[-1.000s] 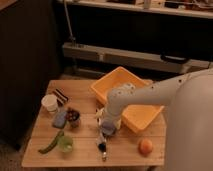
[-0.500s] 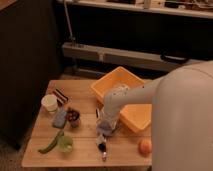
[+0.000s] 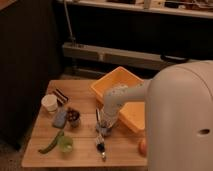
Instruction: Place towel in paper cup
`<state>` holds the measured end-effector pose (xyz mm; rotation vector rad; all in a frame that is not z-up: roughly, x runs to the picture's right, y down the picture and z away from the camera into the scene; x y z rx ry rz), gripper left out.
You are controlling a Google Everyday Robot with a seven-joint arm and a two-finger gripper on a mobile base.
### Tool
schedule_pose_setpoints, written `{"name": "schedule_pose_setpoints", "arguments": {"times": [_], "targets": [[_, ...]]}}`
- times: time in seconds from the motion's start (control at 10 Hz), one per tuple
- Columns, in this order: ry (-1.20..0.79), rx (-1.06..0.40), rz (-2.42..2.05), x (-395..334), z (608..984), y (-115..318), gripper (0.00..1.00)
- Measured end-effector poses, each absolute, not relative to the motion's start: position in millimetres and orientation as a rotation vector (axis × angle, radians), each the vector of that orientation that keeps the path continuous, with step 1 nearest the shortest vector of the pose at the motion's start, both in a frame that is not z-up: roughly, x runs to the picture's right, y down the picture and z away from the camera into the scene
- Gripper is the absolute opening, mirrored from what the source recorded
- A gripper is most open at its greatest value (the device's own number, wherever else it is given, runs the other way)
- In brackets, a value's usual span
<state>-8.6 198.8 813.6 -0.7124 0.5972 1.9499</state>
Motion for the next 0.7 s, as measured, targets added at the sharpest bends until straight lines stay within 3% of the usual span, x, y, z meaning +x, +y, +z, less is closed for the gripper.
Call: {"name": "schedule_pose_setpoints", "arguments": {"times": [0.2,0.7], "targets": [[0.568,-0.701,2.002,-4,805,187,0.00],[0.332,-0.689,2.077,-8,739,97,0.00]]}}
